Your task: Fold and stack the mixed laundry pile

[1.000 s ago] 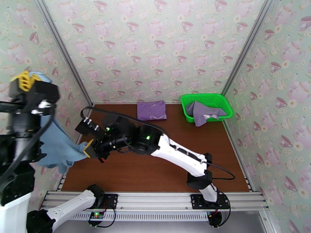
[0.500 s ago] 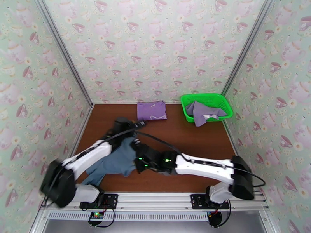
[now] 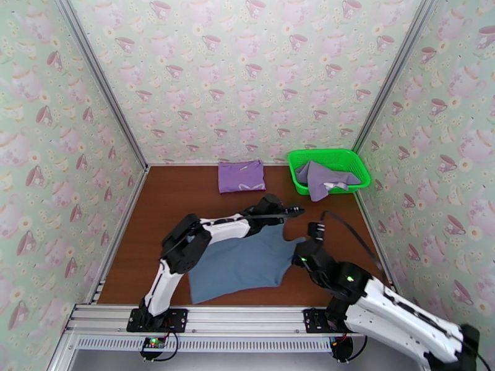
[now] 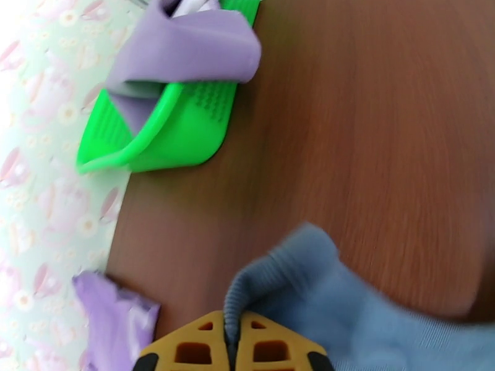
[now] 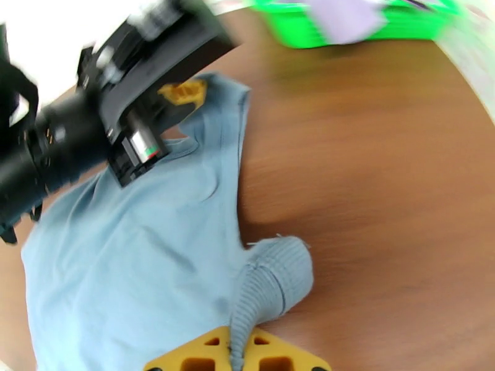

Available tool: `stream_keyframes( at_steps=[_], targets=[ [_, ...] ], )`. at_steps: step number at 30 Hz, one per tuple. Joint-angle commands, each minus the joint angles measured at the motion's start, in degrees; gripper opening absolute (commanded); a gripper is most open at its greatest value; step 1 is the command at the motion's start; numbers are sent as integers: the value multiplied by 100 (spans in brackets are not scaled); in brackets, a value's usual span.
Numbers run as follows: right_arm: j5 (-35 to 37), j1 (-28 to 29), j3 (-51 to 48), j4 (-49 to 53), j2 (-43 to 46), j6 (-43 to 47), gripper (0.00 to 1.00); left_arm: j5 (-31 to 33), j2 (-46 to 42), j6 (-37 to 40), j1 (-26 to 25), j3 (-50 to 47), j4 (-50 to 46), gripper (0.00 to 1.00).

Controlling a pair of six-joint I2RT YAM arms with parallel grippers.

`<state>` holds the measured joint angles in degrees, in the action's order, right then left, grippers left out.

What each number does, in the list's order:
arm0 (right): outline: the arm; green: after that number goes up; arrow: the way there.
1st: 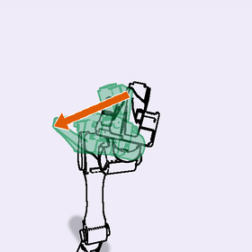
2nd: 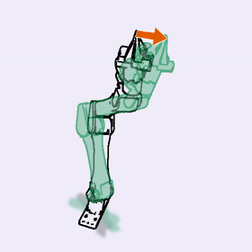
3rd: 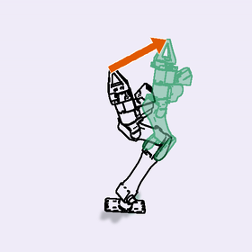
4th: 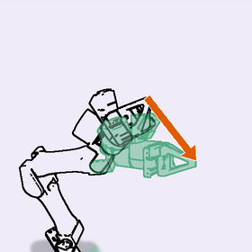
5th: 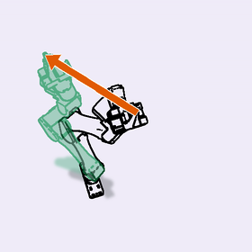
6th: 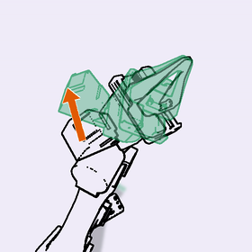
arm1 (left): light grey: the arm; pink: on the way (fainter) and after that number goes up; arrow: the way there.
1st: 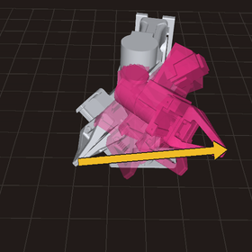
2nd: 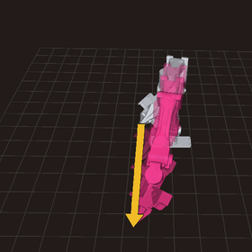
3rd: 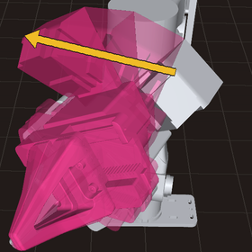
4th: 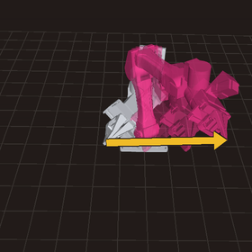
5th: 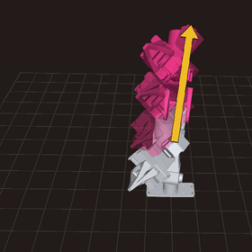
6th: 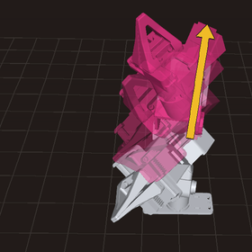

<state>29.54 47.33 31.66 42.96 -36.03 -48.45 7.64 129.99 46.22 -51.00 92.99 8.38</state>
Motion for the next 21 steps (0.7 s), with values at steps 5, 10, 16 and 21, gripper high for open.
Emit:
stream_keyframes(
  at_steps=[5, 10, 16, 21],
  targets=[
    [-247, -257, -109, 49, -353, 127, 0, 719, 627, -90, 73, 1120, -123, 63],
    [-150, -319, 54, 1, -661, 319, 0, 2013, -123, -325, 64, 729, 495, 100],
    [-198, -505, 165, -16, -575, 631, 0, 3887, -2251, -1839, 16, -311, -856, 99],
    [-357, -631, 157, 32, -472, 765, 0, 3137, -3127, -5728, 426, -354, -5829, 26]
  ],
)
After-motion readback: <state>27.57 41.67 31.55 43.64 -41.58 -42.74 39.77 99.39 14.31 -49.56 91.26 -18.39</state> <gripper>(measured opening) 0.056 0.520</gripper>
